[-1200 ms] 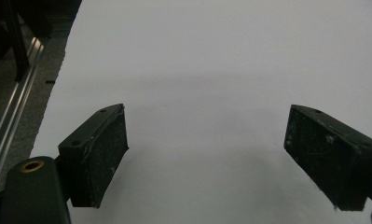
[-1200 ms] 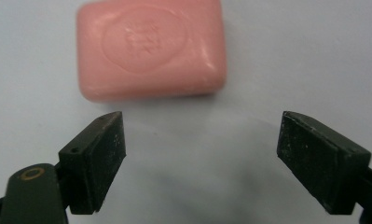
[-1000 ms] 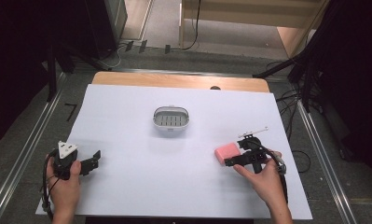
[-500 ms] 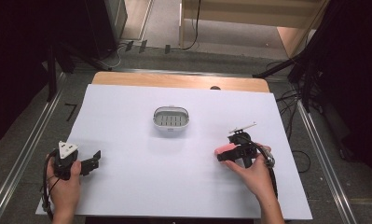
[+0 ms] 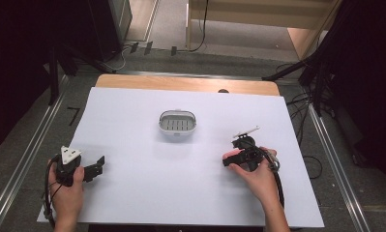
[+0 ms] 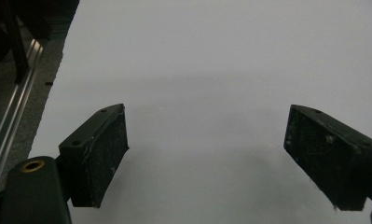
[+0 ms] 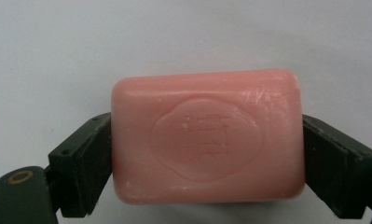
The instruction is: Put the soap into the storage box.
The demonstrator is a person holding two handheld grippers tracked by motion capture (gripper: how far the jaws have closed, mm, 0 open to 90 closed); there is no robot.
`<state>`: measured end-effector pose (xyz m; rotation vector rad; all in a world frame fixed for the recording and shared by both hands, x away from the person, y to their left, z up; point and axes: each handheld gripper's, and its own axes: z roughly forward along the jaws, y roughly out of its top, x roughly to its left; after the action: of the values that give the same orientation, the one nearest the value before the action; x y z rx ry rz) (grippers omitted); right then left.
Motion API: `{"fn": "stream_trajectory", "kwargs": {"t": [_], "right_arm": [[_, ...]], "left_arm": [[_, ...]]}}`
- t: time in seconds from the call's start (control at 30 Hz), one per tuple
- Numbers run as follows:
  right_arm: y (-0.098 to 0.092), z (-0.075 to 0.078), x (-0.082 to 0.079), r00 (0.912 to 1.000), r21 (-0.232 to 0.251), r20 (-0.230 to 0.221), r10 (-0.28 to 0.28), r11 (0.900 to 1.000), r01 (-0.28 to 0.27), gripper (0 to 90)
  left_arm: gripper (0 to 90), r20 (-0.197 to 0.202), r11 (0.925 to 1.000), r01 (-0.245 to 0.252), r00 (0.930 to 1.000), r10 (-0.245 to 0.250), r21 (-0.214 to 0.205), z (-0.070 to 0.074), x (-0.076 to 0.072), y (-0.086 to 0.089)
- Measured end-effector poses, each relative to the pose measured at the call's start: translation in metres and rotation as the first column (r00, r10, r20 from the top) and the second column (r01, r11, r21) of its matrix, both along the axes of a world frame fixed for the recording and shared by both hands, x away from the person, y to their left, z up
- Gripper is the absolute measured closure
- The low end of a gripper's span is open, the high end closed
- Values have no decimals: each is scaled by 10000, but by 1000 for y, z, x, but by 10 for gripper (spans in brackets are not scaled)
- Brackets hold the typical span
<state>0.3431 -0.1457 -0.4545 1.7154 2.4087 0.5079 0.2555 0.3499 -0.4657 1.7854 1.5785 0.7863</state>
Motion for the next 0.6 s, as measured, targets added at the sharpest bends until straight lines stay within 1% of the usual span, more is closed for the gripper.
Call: {"fn": "stream_trajectory", "kwargs": {"t": [0.1,0.13,0.17,0.23,0.37,0.47,0.6], "right_arm": [[1,-1,0,10000,-66,19,10,10000,-10,127],[1,-1,0,10000,-59,33,-41,10000,41,129],[2,-1,-1,9998,-57,56,-205,9998,206,129],[3,-2,-2,9997,-70,196,-164,9998,166,131],[3,-2,-2,9996,-53,159,-239,9997,240,133],[5,-1,-2,9990,-76,137,-436,9990,437,134],[8,-1,-3,9980,114,139,-622,9980,620,135]], "left_arm": [[145,-2,10000,12,10000,-12,8,0,0,0],[144,-3,10000,14,10000,-14,9,0,0,0],[145,-3,10000,15,10000,-15,13,0,0,0],[145,-19,10000,21,10000,-21,22,0,0,0],[145,-24,10000,30,10000,-29,49,0,0,-1],[145,-19,10000,26,10000,-26,90,0,0,-1],[145,-8,9999,21,10000,-21,98,0,0,-1]]}}
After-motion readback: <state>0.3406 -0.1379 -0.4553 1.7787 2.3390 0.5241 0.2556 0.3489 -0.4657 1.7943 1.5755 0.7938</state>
